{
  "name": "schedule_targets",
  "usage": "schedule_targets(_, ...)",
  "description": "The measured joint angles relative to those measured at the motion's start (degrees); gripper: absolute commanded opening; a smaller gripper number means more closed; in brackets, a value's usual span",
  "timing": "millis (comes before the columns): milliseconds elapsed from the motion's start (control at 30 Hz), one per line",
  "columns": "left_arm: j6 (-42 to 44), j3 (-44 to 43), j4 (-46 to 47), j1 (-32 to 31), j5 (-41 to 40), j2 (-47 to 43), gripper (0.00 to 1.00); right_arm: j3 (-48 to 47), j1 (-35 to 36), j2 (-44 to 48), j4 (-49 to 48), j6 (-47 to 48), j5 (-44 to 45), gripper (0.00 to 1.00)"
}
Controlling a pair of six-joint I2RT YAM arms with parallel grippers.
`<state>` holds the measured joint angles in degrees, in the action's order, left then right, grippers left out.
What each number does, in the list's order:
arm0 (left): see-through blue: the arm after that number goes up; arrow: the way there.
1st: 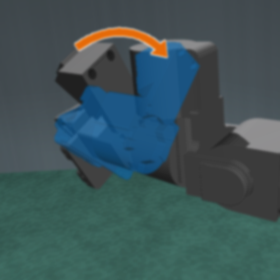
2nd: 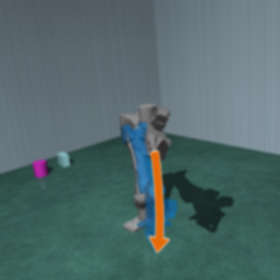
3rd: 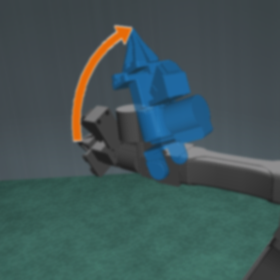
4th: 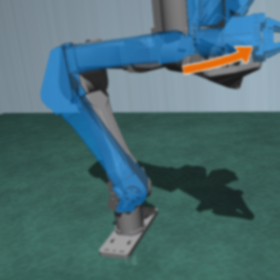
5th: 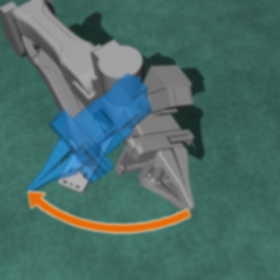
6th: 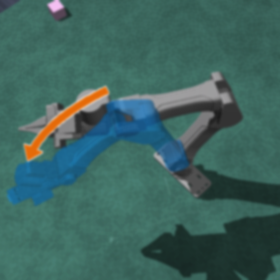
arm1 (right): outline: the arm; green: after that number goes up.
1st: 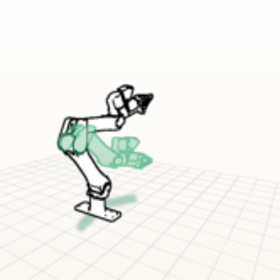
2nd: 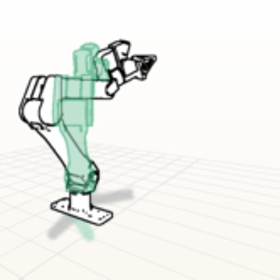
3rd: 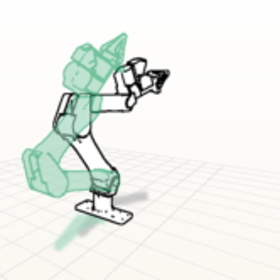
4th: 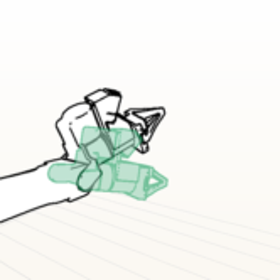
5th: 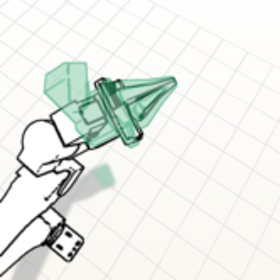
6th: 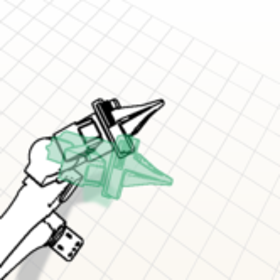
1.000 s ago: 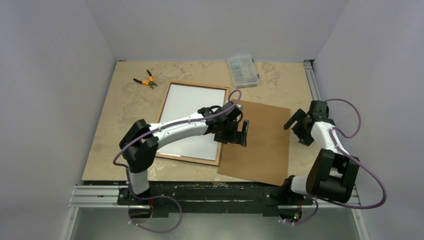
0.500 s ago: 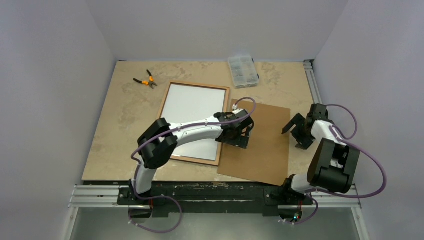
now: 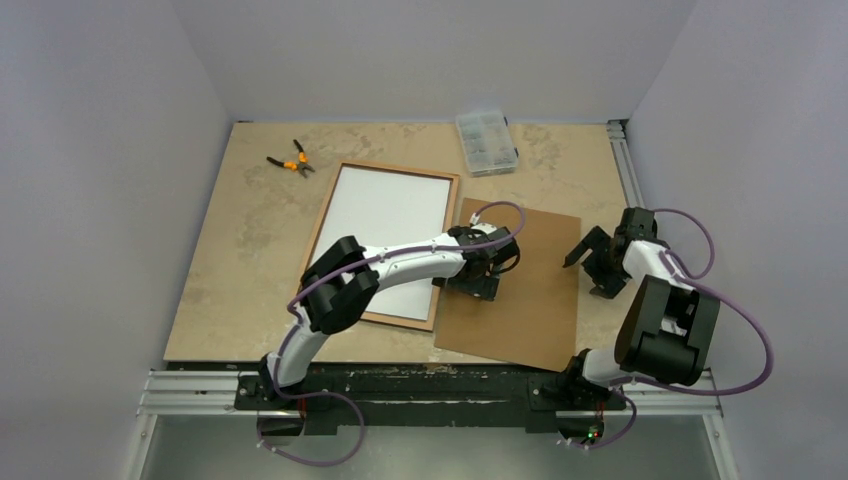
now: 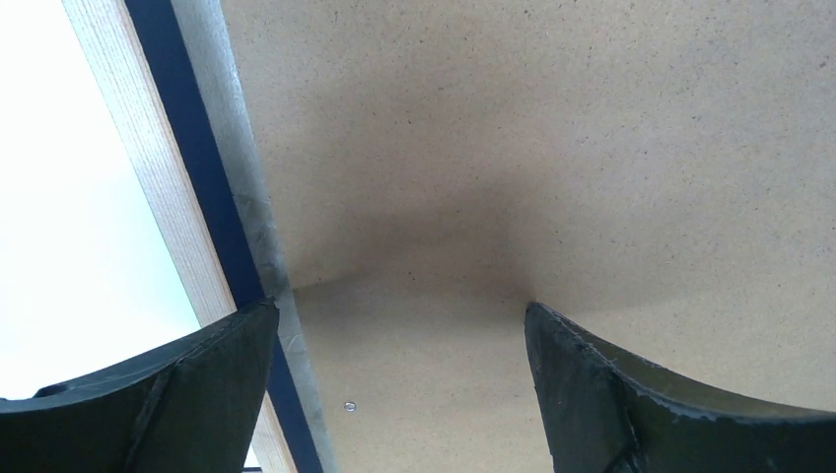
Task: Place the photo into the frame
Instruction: Move the photo frame item to the center of the board.
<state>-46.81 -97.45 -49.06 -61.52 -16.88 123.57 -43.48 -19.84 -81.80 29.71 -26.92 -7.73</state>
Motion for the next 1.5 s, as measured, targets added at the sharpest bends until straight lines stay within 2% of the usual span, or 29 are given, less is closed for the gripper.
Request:
schedule_targets(233, -0.1, -1.4, -1.0, 0.2, 1.7, 1.0, 0.93, 0.0, -0.2, -0.3, -0.9, 0.4, -1.9, 0.83)
schedule_targets(367, -0.1, -1.2, 1.5, 1.1, 6.2, 1.4, 0.93, 0.0, -0.2, -0.5, -1.6, 0.9, -4.2, 0.83)
schedule_targets(633, -0.2, 1.7, 4.8, 2.6, 10.3, -0.6, 0.92, 0.0, -0.2, -1.0, -2.4, 2.3, -8.3, 0.82)
schedule_targets(967, -1.7, 12.0, 14.6, 4.8, 16.0, -7.5, 0.91, 0.0, -0.5, -1.0, -2.6, 3.5, -9.9, 0.82)
schedule_targets(1300, -1.7, 13.7, 14.3, 4.8, 16.6, -20.0, 0.91, 0.7, -0.6, -1.1, -4.3, 4.1, -13.5, 0.81)
schedule_targets(1500, -3.2, 13.7, 12.1, 5.3, 13.6, -25.9, 0.9, 2.1, 1.4, -1.1, -6.0, 3.7, -18.6, 0.8)
